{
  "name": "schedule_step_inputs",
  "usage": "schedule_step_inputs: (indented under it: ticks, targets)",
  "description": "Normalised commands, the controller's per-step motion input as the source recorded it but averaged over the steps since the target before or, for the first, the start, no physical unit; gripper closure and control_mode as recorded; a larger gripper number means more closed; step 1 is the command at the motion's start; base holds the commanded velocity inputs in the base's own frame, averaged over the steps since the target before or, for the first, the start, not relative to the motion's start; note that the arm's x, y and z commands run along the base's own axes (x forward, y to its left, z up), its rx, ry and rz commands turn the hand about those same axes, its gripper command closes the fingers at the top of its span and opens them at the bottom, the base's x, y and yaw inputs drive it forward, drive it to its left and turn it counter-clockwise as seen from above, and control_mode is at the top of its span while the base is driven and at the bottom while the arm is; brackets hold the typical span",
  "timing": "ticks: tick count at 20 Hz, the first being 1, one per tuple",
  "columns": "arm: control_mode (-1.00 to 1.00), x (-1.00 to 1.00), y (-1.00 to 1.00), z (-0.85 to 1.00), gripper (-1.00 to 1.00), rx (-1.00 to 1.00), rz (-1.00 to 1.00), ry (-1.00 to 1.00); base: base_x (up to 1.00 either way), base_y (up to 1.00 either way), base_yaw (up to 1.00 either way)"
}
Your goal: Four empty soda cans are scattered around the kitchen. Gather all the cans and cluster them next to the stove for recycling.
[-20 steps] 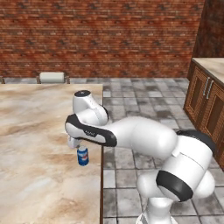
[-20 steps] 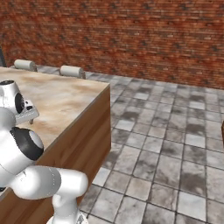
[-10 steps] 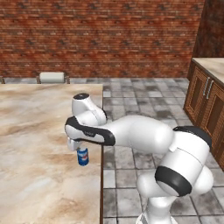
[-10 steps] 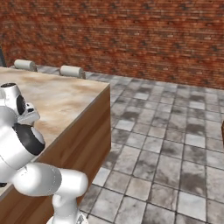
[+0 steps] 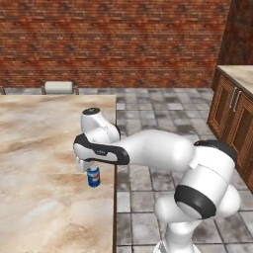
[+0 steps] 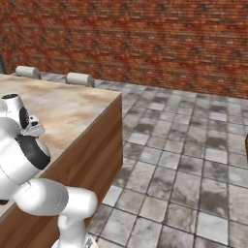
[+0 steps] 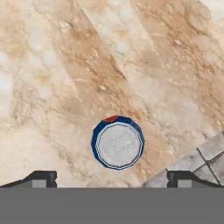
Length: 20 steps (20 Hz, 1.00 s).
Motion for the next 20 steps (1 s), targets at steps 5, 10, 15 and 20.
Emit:
schedule_step_inputs:
  ticks: [5,10,15,20]
  targets:
    - [-1.00,0.07,0.00,-0.10,-1.00,0.00,0.00,0.00,0.00,0.00,0.00]
    - [-1.00,0.06,0.01,-0.06,-1.00,0.00,0.00,0.01,0.00,0.00,0.00]
    - [-1.00,0.02,0.06,-0.05,-1.00,0.00,0.00,0.02,0.00,0.00,0.00]
    - [-1.00,0.04,0.02,-0.09,-1.00,0.00,0.00,0.02,0.00,0.00,0.00]
